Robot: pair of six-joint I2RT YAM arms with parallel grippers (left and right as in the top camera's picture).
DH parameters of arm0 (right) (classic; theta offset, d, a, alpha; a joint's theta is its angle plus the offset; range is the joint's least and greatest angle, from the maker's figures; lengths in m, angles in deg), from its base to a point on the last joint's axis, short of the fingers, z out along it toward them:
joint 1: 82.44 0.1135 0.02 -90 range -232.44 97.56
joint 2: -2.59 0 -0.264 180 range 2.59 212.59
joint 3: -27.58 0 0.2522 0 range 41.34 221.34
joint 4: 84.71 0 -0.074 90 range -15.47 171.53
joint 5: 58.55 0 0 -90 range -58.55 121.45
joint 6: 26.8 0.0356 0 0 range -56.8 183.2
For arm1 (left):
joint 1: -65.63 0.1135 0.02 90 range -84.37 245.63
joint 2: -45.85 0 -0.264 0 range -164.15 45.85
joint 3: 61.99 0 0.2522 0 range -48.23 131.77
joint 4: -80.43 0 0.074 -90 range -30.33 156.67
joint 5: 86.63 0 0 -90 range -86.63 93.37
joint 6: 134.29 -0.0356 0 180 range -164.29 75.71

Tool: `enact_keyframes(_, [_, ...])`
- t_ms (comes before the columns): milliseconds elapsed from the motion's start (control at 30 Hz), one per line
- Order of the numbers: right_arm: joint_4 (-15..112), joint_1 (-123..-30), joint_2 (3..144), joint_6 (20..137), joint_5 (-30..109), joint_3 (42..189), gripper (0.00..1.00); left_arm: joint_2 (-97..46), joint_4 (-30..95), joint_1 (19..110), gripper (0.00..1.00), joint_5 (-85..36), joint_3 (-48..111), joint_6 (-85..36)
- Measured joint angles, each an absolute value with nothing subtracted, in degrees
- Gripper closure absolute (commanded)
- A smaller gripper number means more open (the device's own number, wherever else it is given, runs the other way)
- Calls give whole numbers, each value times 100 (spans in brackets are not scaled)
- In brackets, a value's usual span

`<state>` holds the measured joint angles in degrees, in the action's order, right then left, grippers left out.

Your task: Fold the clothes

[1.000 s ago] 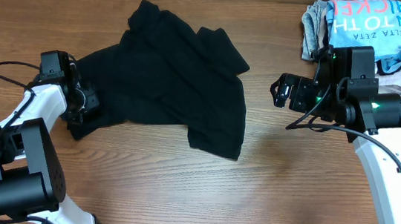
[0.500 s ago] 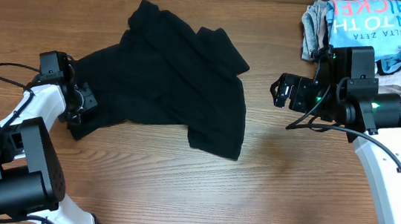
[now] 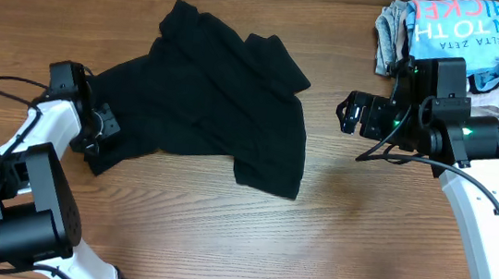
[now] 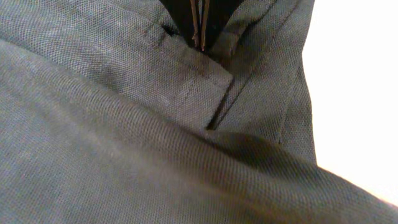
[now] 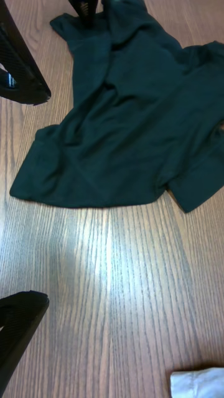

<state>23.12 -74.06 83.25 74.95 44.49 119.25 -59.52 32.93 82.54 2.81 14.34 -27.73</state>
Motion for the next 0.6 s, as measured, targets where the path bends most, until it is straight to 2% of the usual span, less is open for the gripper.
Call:
enact_keyframes(400, [2364,-7406,8325,7497,4453,11925,1,-6067,-57,8252,96,255,4389,-2793])
enact_keyframes(600, [2253,-7406,8349,7517,4517,11925,10,-6067,-1491,8252,96,156,5733,-2988])
